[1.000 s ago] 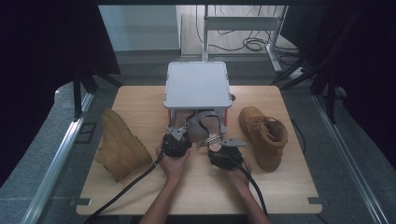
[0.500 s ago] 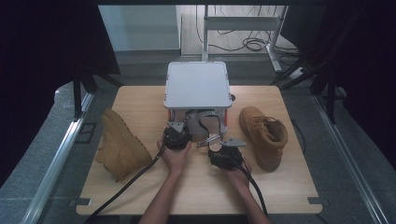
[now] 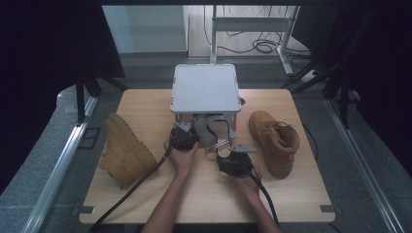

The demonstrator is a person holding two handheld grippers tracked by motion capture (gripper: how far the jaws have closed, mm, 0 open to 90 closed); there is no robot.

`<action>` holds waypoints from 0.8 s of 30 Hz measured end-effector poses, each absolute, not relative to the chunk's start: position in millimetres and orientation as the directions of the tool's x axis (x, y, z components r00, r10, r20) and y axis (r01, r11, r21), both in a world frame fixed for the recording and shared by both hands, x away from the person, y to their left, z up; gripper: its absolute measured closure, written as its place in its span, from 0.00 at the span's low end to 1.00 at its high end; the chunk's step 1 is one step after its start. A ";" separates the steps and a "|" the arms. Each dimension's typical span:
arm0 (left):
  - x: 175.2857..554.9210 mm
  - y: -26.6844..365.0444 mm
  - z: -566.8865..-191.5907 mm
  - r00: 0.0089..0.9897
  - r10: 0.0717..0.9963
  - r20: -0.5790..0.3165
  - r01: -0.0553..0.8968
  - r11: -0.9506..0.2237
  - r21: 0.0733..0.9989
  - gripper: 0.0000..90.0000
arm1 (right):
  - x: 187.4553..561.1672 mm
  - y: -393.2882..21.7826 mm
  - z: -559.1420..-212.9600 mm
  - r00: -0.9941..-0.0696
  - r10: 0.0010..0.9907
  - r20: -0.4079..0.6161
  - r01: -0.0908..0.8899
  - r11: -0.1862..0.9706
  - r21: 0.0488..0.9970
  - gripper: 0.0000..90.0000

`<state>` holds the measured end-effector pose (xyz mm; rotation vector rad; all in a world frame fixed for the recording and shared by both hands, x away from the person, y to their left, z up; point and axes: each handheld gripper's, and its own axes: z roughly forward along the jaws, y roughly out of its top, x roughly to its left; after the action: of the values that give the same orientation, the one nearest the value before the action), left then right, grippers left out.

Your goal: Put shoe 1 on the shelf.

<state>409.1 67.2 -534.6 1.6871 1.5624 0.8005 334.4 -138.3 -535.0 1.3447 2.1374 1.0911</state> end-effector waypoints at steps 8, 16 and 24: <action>408.8 68.0 -536.9 0.100 0.995 -0.001 0.568 -0.056 0.821 0.46 | 334.3 -138.1 -535.1 -0.464 0.882 0.076 0.579 0.238 0.780 0.41; 408.8 69.3 -537.4 0.102 0.995 -0.013 0.568 -0.047 0.822 0.46 | 334.5 -137.5 -534.5 -0.461 0.884 0.076 0.582 0.237 0.778 0.42; 408.6 72.1 -537.4 0.109 0.994 -0.025 0.576 -0.043 0.816 0.46 | 334.2 -137.2 -530.4 -0.419 0.905 0.068 0.569 0.203 0.797 0.45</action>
<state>408.6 72.1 -537.4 1.7031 1.5464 0.7740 334.2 -137.2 -530.4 1.3719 2.0679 1.0878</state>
